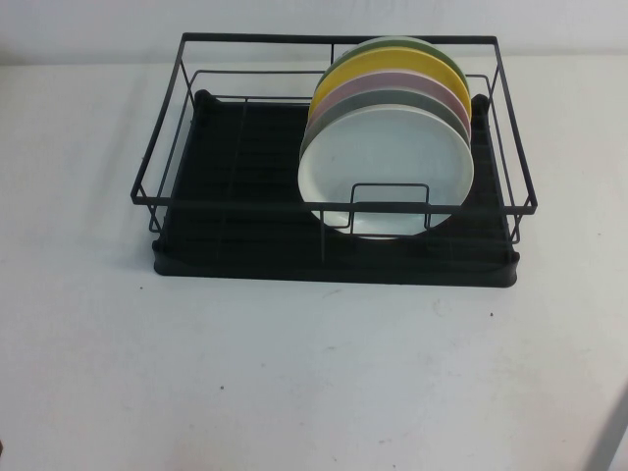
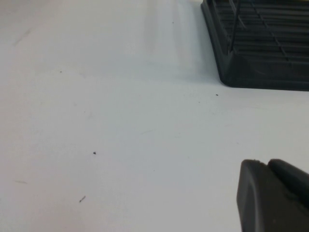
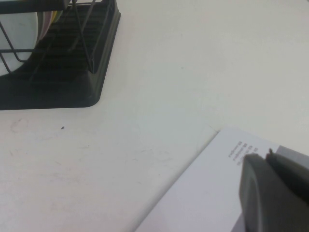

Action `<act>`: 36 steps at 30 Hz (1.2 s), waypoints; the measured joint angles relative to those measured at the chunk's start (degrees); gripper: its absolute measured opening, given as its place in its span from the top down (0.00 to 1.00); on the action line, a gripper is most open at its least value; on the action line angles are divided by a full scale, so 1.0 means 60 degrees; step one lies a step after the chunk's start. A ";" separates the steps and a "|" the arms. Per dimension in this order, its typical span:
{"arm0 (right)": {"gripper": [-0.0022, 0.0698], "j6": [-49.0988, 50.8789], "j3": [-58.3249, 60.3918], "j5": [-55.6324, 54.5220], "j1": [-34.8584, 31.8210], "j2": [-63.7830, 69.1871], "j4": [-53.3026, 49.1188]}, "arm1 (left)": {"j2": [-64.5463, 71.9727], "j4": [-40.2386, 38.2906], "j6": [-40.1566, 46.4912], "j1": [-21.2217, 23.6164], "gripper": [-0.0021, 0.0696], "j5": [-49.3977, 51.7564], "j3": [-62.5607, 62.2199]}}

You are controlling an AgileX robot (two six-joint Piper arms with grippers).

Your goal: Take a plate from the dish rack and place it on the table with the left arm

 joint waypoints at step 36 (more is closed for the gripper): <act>1.00 0.0000 0.0000 0.0000 0.0000 0.0000 0.0000 | 0.0000 -0.4451 -0.3488 0.0000 0.98 -0.2778 -0.0046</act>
